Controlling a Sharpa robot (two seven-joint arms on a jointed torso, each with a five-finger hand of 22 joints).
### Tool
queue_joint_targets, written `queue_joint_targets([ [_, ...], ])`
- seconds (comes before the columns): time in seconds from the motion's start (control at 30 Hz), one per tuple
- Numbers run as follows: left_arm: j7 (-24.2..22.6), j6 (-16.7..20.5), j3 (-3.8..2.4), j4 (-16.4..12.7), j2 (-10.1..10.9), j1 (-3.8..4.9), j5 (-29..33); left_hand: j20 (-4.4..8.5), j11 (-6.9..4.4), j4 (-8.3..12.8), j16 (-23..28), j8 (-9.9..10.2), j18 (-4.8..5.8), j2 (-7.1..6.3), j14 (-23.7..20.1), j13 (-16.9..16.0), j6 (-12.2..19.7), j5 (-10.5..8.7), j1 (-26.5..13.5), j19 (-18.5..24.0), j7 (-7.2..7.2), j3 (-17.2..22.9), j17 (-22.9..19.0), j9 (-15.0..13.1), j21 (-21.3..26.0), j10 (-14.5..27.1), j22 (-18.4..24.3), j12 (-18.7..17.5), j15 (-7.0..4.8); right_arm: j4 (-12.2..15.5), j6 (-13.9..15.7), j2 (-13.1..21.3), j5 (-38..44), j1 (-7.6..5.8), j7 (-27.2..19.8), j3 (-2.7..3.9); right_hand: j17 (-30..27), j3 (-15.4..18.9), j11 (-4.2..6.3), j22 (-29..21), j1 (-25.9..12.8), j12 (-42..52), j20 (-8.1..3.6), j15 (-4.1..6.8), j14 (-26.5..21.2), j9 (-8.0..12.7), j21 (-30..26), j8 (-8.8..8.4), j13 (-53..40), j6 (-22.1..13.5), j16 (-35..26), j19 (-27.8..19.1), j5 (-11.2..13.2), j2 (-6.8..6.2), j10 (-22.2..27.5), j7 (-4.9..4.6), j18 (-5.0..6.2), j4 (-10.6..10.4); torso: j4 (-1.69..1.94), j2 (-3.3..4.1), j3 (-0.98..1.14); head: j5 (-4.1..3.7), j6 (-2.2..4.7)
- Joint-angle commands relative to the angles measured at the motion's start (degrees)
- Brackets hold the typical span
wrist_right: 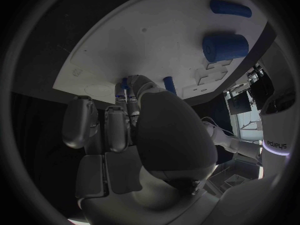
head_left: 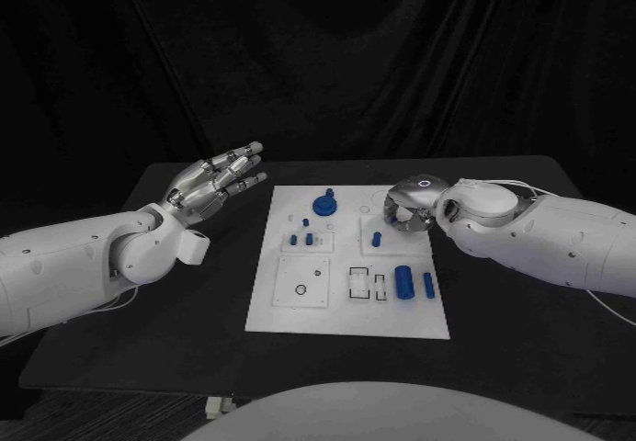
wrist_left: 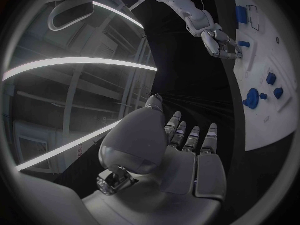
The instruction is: Assemble the parts on the task board
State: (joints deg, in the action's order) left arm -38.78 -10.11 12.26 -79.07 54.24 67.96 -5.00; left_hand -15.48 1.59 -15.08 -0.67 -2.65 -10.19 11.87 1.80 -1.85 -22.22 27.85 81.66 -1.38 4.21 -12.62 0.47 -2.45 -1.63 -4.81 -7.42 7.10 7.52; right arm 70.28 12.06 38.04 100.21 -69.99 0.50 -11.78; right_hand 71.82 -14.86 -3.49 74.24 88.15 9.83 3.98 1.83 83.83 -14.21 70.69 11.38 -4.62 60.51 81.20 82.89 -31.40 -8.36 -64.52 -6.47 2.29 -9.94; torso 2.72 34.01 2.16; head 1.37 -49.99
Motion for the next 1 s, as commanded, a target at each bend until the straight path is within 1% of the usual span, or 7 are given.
queue_joint_targets([
  [0.03, -7.80, -1.05, -0.06, 0.08, -0.13, -0.11, 0.35, -0.31, 0.60, 0.18, -0.94, 0.40, -0.08, -0.09, 0.57, 0.24, -0.04, 0.95, 0.72, -0.16, -0.07, 0.64, 0.34, 0.13, 0.42, 0.29, -0.74, 0.88, 0.71, 0.40, 1.34, 0.35, 0.09, 0.11, -0.05, -0.01, 1.11, -1.35, 0.30, 10.58, 1.18, 2.40, 0.45, -0.47, 2.84, -1.17, 0.58, 1.11, -1.51, 0.61, 0.18, -0.15, 0.48, 1.01, -3.35, -0.32, 1.60, 1.05, -0.01, 0.00, -0.01, 0.16, -0.01],
  [0.4, -7.62, -1.25, -0.06, 0.15, -0.07, -0.21, 0.35, -0.55, 0.63, 0.34, -1.12, 0.42, -0.07, 0.08, 0.74, 0.25, 0.20, 1.26, 1.07, -0.21, -0.07, 0.85, 0.40, 0.15, 0.41, 0.41, -0.75, 0.79, 1.05, 1.88, 2.26, 1.00, 0.09, -1.77, 0.46, 0.00, 0.96, -1.40, 0.35, 10.53, 1.20, 2.68, 0.54, -0.49, 2.79, -1.51, 0.42, 1.37, -1.69, 0.87, 0.11, -0.26, 0.72, 1.07, -3.77, -0.30, 1.66, 1.44, -0.02, -0.08, -0.04, 0.59, -0.01],
  [0.77, -7.36, -1.16, -0.06, 0.26, -0.07, -0.24, 0.35, -0.57, 0.63, 0.35, -1.13, 0.43, -0.07, 0.08, 0.75, 0.25, 0.26, 1.30, 1.09, -0.19, -0.08, 0.86, 0.40, 0.16, 0.43, 0.41, -0.63, 0.80, 1.08, 6.60, 2.47, 2.76, 0.09, -5.45, 2.03, 0.00, 0.84, -1.47, 0.36, 10.51, 1.01, 2.77, 0.60, -0.51, 2.71, -1.73, 0.37, 1.42, -1.80, 0.80, 0.03, -0.35, 1.37, 1.15, -3.88, -0.30, 1.68, 1.60, 0.01, -0.04, -0.03, 0.70, -0.01],
  [0.8, -7.32, -1.16, -0.06, 0.29, -0.08, -0.24, 0.35, -0.57, 0.64, 0.35, -1.15, 0.44, -0.07, 0.08, 0.77, 0.25, 0.32, 1.32, 1.10, -0.19, -0.08, 0.87, 0.41, 0.17, 0.43, 0.40, -0.62, 0.82, 1.10, 7.28, 2.46, 2.95, 0.09, -5.73, 2.21, 0.00, 0.84, -1.69, 0.36, 10.50, 1.07, 2.77, 0.62, -0.50, 2.69, -1.82, 0.37, 1.39, -1.83, 0.70, 0.04, -0.39, 2.15, 1.20, -3.84, -0.30, 1.69, 1.76, 0.02, -0.05, -0.05, 0.67, -0.01],
  [0.83, -7.29, -1.16, -0.06, 0.31, -0.09, -0.25, 0.35, -0.57, 0.64, 0.35, -1.15, 0.44, -0.07, 0.08, 0.77, 0.25, 0.32, 1.32, 1.10, -0.19, -0.08, 0.87, 0.41, 0.17, 0.43, 0.40, -0.62, 0.82, 1.10, 8.01, 2.45, 3.14, 0.09, -5.99, 2.39, 0.00, 0.87, -2.88, 0.33, 10.53, 1.58, 2.67, 0.59, -0.42, 2.66, -1.94, 0.46, 1.25, -1.86, 0.46, 0.05, -0.45, 6.54, 1.31, -3.71, -0.31, 1.70, 2.21, 0.04, -0.06, -0.06, 0.64, -0.01],
  [0.9, -7.21, -1.17, -0.06, 0.37, -0.13, -0.25, 0.35, -0.57, 0.64, 0.35, -1.15, 0.44, -0.07, 0.08, 0.77, 0.25, 0.32, 1.32, 1.10, -0.19, -0.08, 0.87, 0.41, 0.17, 0.43, 0.40, -0.62, 0.82, 1.10, 10.09, 2.38, 3.60, 0.09, -6.55, 2.80, 0.00, 0.98, -6.74, 0.11, 10.51, 1.41, 2.57, 0.71, -0.48, 2.66, -2.14, 0.51, 0.98, -1.93, 0.40, 0.12, -0.56, 11.75, 0.73, -3.60, -0.45, 1.71, 2.29, 0.05, -0.07, -0.06, 0.64, -0.01],
  [1.0, -7.12, -1.19, -0.06, 0.40, -0.19, -0.26, 0.35, -0.57, 0.64, 0.35, -1.16, 0.44, -0.07, 0.08, 0.77, 0.25, 0.33, 1.34, 1.11, -0.19, -0.08, 0.87, 0.41, 0.17, 0.43, 0.41, -0.64, 0.82, 1.11, 12.99, 2.31, 3.96, 0.09, -6.99, 3.15, -0.01, 1.00, -8.64, 0.27, 10.52, 0.71, 2.77, 0.75, -0.54, 2.67, -2.37, 0.65, 0.91, -2.14, 0.44, 0.14, -0.56, 11.73, -0.33, -3.80, -0.38, 1.71, 2.48, 0.01, -0.09, -0.05, 0.78, -0.01],
])
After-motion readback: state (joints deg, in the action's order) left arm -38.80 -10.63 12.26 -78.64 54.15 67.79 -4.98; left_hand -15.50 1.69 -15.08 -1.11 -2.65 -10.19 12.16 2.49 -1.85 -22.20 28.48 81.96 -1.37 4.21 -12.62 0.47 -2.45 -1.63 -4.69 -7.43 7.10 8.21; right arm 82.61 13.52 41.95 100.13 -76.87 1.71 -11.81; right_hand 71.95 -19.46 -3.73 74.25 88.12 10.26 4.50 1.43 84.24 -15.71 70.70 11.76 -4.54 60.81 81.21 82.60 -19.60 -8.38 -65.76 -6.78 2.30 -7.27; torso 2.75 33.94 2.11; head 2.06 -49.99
